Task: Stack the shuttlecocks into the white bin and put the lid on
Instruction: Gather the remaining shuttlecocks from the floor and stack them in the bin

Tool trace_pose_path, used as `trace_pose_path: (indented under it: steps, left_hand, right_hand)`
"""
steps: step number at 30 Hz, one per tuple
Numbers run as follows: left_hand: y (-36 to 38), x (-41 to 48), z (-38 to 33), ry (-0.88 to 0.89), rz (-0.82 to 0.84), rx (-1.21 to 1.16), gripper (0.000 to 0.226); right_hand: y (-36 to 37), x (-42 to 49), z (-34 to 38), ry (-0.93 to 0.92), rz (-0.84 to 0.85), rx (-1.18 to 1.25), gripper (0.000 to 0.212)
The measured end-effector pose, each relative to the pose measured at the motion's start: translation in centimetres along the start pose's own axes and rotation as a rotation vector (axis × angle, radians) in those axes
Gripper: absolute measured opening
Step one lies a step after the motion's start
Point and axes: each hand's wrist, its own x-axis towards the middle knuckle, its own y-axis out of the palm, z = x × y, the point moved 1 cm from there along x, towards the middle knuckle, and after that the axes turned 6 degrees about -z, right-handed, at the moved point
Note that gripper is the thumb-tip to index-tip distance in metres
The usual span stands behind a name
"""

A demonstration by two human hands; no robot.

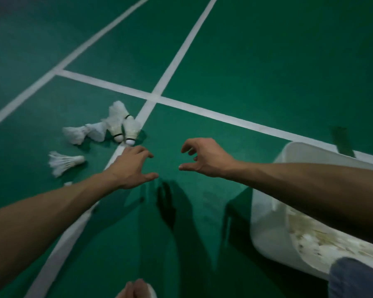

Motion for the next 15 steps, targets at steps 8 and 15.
trace_pose_path:
  steps: [8, 15]
  left_hand:
    - [-0.8, -0.6, 11.6, -0.353, -0.246, -0.024, 0.067]
    - [-2.1, 4.1, 14.5, -0.251, -0.235, -0.096, 0.08]
  right_hand:
    - [8.1, 11.3, 4.3, -0.008, 0.012, -0.009, 0.067]
    - [10.5, 16.9, 5.3, -0.063, 0.011, -0.058, 0.091]
